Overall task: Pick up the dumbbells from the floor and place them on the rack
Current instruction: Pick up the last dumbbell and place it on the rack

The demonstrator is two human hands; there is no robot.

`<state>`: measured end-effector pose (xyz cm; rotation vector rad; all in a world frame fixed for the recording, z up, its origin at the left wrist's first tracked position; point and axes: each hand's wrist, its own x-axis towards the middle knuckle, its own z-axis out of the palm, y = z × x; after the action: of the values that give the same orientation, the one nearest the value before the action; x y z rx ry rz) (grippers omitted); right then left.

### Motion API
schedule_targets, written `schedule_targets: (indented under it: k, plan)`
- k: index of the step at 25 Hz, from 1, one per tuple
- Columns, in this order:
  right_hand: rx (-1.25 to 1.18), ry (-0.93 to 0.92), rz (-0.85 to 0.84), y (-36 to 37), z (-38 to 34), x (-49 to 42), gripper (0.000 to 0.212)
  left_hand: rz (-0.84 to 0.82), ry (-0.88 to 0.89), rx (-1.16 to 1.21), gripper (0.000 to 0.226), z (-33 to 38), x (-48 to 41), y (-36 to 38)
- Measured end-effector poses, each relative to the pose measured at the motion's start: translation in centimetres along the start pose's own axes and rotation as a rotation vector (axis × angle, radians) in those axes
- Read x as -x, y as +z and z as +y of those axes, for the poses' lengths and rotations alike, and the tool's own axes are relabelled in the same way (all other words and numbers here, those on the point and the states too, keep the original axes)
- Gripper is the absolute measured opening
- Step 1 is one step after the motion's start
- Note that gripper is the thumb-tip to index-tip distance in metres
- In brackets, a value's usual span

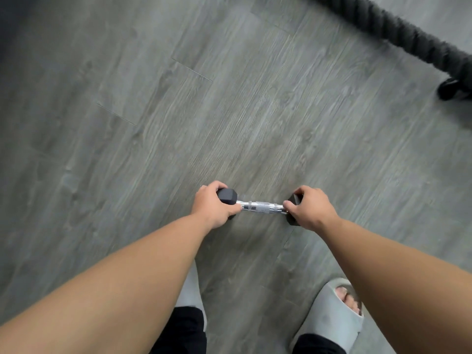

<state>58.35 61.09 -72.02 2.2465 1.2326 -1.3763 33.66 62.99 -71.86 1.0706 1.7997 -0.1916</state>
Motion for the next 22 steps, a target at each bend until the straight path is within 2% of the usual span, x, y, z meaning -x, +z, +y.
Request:
schedule_targets:
  k: [5, 9, 13, 15, 17, 22]
  plan:
    - [-0.064, -0.032, 0.033, -3.8, -4.3, 5.9, 0.018, 0.05, 0.033, 0.049, 0.047, 3.1, 4.7, -7.5]
    - [-0.126, -0.107, 0.089, -10.8, -12.5, 12.2, 0.018, 0.121, 0.104, 0.082, 0.048, 7.8, 9.9, -18.7]
    - [-0.173, -0.21, 0.156, -18.9, -21.4, 19.0, 0.02, 0.264, 0.166, 0.128, 0.068, 12.5, 16.2, -30.0]
    - [-0.174, -0.26, 0.189, -23.1, -25.6, 23.7, 0.023, 0.341, 0.207, 0.139, 0.072, 14.8, 20.5, -35.6]
    - [-0.188, -0.298, 0.234, -26.9, -29.3, 29.2, 0.022, 0.404, 0.256, 0.14, 0.068, 16.9, 25.3, -40.9]
    - [-0.218, -0.373, 0.349, -33.5, -36.5, 43.4, 0.02, 0.476, 0.369, 0.141, 0.065, 19.8, 36.7, -52.3]
